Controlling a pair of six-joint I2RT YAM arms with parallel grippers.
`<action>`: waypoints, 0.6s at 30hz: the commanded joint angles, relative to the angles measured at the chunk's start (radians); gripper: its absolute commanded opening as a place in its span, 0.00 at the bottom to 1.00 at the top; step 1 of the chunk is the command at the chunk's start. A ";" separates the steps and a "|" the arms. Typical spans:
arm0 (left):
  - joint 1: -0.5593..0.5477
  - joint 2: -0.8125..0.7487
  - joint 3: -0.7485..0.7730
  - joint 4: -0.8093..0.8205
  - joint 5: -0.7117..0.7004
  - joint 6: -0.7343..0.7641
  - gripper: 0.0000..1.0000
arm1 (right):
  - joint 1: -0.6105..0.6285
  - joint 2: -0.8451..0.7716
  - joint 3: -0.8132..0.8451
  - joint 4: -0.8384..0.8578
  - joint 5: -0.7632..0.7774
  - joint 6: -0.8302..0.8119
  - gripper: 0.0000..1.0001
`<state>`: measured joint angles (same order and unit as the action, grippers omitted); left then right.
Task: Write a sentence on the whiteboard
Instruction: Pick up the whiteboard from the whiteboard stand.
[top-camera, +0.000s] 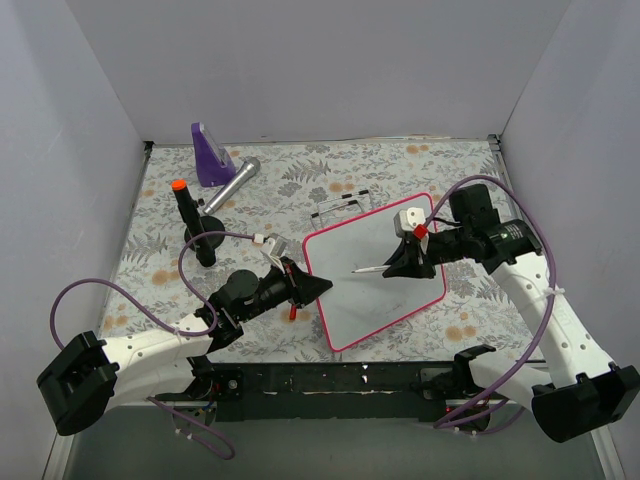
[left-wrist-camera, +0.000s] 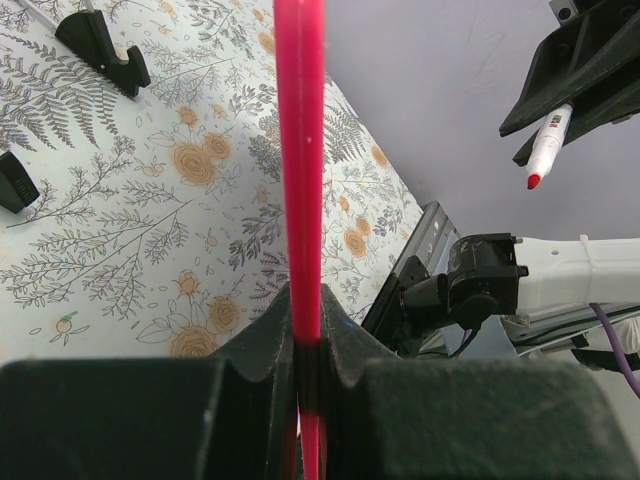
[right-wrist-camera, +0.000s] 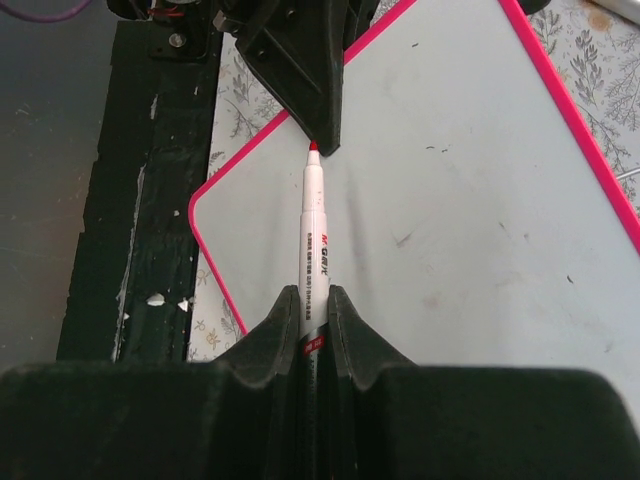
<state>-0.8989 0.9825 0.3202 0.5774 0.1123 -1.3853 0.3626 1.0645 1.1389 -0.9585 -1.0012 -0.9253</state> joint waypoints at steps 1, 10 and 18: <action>-0.006 -0.042 0.011 0.125 -0.010 0.002 0.00 | 0.022 0.009 0.053 0.046 -0.016 0.040 0.01; -0.008 -0.044 0.013 0.118 -0.014 0.000 0.00 | 0.053 0.026 0.079 0.063 0.001 0.065 0.01; -0.011 -0.030 0.016 0.122 -0.016 0.002 0.00 | 0.070 0.046 0.127 0.072 0.010 0.085 0.01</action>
<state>-0.9009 0.9825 0.3202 0.5774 0.1116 -1.3857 0.4217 1.1053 1.2083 -0.9142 -0.9886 -0.8639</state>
